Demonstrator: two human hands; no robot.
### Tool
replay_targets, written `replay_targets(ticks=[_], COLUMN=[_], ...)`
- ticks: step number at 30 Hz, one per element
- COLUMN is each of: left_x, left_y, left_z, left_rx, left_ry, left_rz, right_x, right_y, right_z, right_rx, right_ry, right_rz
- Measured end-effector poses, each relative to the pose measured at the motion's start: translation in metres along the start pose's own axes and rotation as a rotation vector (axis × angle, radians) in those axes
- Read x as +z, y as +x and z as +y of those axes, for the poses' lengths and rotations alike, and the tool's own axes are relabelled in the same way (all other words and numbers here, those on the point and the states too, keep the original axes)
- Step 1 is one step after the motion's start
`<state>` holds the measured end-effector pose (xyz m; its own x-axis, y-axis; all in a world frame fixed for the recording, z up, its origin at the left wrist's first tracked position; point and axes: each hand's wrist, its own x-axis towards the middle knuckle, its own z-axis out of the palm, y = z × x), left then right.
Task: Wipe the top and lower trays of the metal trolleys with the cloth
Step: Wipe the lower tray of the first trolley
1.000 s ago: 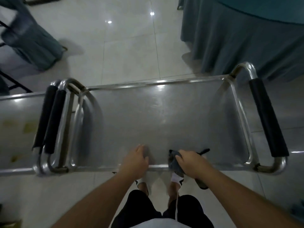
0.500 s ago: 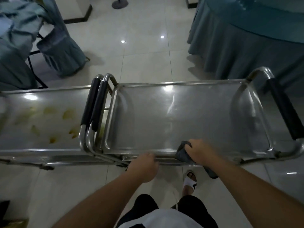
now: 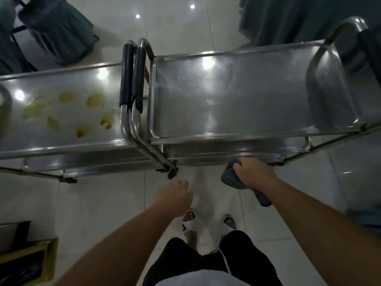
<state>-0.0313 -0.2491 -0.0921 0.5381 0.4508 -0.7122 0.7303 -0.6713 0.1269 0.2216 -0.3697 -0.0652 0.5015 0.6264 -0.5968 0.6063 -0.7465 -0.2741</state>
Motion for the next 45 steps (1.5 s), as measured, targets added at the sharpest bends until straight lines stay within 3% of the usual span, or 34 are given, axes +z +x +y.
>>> replay_targets(ticks=[11, 16, 23, 30, 34, 40, 45], left_x=[0.025, 0.035, 0.06, 0.122, 0.151, 0.169, 0.173], left_y=[0.011, 0.033, 0.092, 0.176, 0.226, 0.28, 0.305], left_z=[0.021, 0.012, -0.028, -0.057, -0.073, -0.108, -0.119], left_rx=[-0.132, -0.122, -0.081, -0.123, -0.158, -0.14, -0.059], left_ry=[-0.06, -0.094, -0.082, -0.068, -0.224, -0.252, -0.258], left_rz=[-0.011, -0.003, 0.076, 0.148, 0.188, 0.469, 0.7], right_x=[0.036, 0.056, 0.108, 0.18, 0.208, 0.219, 0.214], right_y=[0.026, 0.037, 0.091, 0.168, 0.204, 0.265, 0.306], right_z=[0.02, 0.015, -0.002, -0.004, 0.002, -0.016, -0.049], right_rx=[-0.084, -0.094, -0.114, -0.329, -0.416, -0.633, -0.698], right_ry=[0.026, -0.004, -0.004, -0.133, -0.041, 0.047, 0.136], right_rz=[-0.072, -0.005, 0.02, 0.072, 0.214, 0.487, 0.738])
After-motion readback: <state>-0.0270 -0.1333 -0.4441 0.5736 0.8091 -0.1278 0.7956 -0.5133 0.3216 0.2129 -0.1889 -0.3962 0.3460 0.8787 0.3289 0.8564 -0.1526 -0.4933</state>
